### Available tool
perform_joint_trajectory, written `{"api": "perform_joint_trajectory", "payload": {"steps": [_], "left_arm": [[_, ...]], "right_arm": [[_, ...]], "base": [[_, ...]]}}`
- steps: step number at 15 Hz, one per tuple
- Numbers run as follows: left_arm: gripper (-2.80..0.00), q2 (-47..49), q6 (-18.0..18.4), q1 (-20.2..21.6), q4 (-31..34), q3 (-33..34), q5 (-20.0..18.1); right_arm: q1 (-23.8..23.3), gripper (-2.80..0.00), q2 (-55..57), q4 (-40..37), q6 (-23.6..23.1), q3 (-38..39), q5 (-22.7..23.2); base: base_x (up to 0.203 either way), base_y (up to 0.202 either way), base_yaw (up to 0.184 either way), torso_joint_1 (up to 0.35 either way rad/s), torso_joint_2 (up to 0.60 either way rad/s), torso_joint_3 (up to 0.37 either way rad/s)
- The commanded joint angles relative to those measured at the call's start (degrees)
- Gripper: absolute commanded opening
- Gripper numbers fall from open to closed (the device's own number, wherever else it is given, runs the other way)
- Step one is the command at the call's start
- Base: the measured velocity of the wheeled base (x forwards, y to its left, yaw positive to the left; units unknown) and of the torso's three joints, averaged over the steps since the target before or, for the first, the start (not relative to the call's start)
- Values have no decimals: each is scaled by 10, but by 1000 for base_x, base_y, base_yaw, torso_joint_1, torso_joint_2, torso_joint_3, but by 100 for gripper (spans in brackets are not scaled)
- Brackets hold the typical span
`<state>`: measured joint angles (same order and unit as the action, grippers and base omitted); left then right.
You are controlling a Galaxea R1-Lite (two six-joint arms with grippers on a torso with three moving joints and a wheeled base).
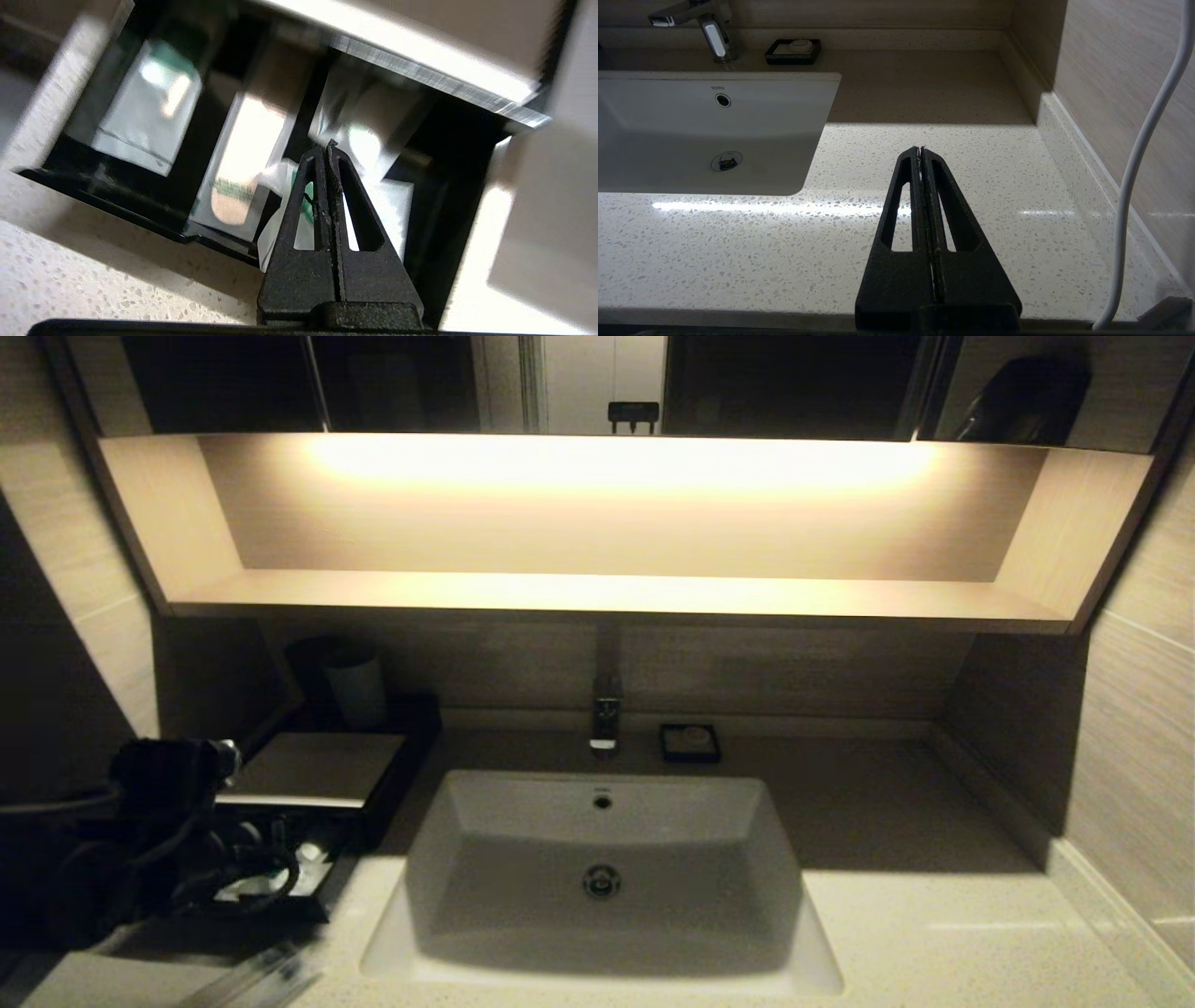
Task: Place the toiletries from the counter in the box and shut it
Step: Place the bathroom toiletry into the drawer, then pick up the bathroom toiletry
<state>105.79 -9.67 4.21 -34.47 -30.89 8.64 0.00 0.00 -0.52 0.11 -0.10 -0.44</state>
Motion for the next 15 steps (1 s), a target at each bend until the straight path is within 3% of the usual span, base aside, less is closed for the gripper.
{"api": "perform_joint_trajectory", "payload": {"steps": [1,5,7,11,15], "left_arm": [[-280,-41,-5,0,0,-3,1],[-280,-76,-2,1,2,3,2],[-280,-101,21,8,2,23,1],[-280,-180,110,46,3,90,-36],[-280,-200,224,135,2,136,-61]], "right_arm": [[0,-280,0,0,0,0,0],[0,-280,0,0,0,0,0],[0,-280,0,0,0,0,0],[0,-280,0,0,0,0,0],[0,-280,0,0,0,0,0]], "base": [[0,0,0,0,0,0],[0,0,0,0,0,0],[0,0,0,0,0,0],[0,0,0,0,0,0],[0,0,0,0,0,0]]}}
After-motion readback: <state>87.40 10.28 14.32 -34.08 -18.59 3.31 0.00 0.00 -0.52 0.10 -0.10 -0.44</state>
